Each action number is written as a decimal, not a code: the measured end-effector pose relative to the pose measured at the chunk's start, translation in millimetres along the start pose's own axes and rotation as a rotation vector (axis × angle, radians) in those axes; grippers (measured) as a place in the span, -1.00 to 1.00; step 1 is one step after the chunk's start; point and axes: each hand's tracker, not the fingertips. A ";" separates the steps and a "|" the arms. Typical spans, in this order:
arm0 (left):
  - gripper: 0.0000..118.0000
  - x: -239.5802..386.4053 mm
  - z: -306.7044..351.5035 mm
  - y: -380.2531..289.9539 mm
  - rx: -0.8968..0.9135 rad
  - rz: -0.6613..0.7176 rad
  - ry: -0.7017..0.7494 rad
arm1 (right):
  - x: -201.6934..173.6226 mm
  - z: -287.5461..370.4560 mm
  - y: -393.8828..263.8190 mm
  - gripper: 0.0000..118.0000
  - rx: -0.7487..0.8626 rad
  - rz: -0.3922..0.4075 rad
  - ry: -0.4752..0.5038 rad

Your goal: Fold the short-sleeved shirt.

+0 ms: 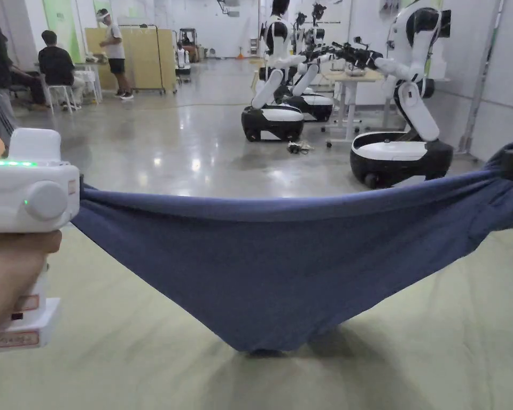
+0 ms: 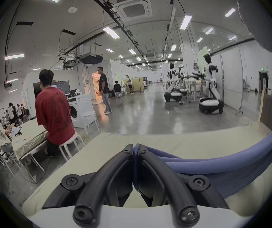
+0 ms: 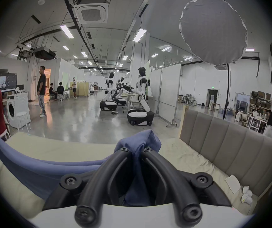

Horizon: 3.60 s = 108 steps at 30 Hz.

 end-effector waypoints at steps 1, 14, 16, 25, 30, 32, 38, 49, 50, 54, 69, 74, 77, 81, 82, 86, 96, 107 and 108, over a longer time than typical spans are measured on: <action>-0.97 1.4 -0.9 -13.7 -0.025 -0.013 0.003 | -0.9 -0.1 -15.6 -0.85 -0.015 0.002 -0.001; -0.97 -9.7 83.2 -147.1 -0.176 -0.049 -0.080 | 35.9 103.9 -162.5 -0.85 -0.201 0.009 0.093; -0.97 -19.2 106.6 -161.1 -0.192 -0.005 -0.097 | 51.9 126.9 -184.6 -0.85 -0.193 0.034 0.118; -0.97 -67.1 206.2 -217.8 -0.234 0.000 -0.143 | 115.1 269.6 -223.2 -0.85 -0.256 0.027 0.176; -0.97 -82.7 265.0 -247.6 -0.298 -0.026 -0.187 | 143.1 334.4 -252.7 -0.85 -0.347 0.101 0.226; -0.97 -86.7 281.5 -257.7 -0.331 -0.029 -0.197 | 154.1 343.1 -274.6 -0.85 -0.373 0.122 0.240; -0.96 -80.1 300.8 -286.0 -0.432 -0.147 -0.215 | 160.1 357.3 -299.2 -0.85 -0.463 0.155 0.249; 0.89 -97.3 314.2 -257.7 -0.364 -0.029 -0.225 | 150.0 368.8 -257.2 0.93 -0.370 0.052 0.192; 0.89 -101.1 324.5 -246.0 -0.331 0.013 -0.211 | 146.4 372.6 -238.5 0.92 -0.335 0.004 0.204; 0.07 -111.1 366.7 -216.6 -0.259 0.054 -0.185 | 118.2 388.8 -179.2 -0.02 -0.213 -0.054 0.323; 0.37 -98.2 312.9 -314.4 -0.563 0.257 -0.125 | -12.3 423.8 -158.8 -0.99 -0.198 0.050 0.621; 0.60 -77.1 271.3 -341.5 -0.651 0.283 -0.122 | -23.3 416.3 -166.3 -0.99 -0.226 0.067 0.649; 0.48 -68.7 258.8 -354.1 -0.670 0.282 -0.097 | -23.1 403.6 -174.9 -0.99 -0.239 0.083 0.647; -0.18 -55.3 277.1 -346.9 -0.557 0.240 -0.079 | -20.8 387.9 -181.7 -0.99 -0.250 0.099 0.635; -0.63 -48.9 282.5 -345.0 -0.550 0.238 -0.126 | -21.0 383.0 -183.6 -0.99 -0.256 0.104 0.632; -0.95 -46.1 297.8 -337.6 -0.495 0.226 -0.135 | -19.9 354.1 -196.0 -0.99 -0.295 0.108 0.623; -0.96 -52.7 335.2 -313.8 -0.384 0.221 -0.230 | -41.2 184.9 -209.7 0.70 -0.404 0.220 0.489; -0.96 -52.7 314.7 -305.5 -0.409 0.190 -0.227 | -100.8 28.2 -281.5 0.09 -0.705 0.187 0.439; -0.96 -52.4 314.8 -306.1 -0.411 0.186 -0.226 | -94.2 24.5 -286.0 0.09 -0.650 0.206 0.403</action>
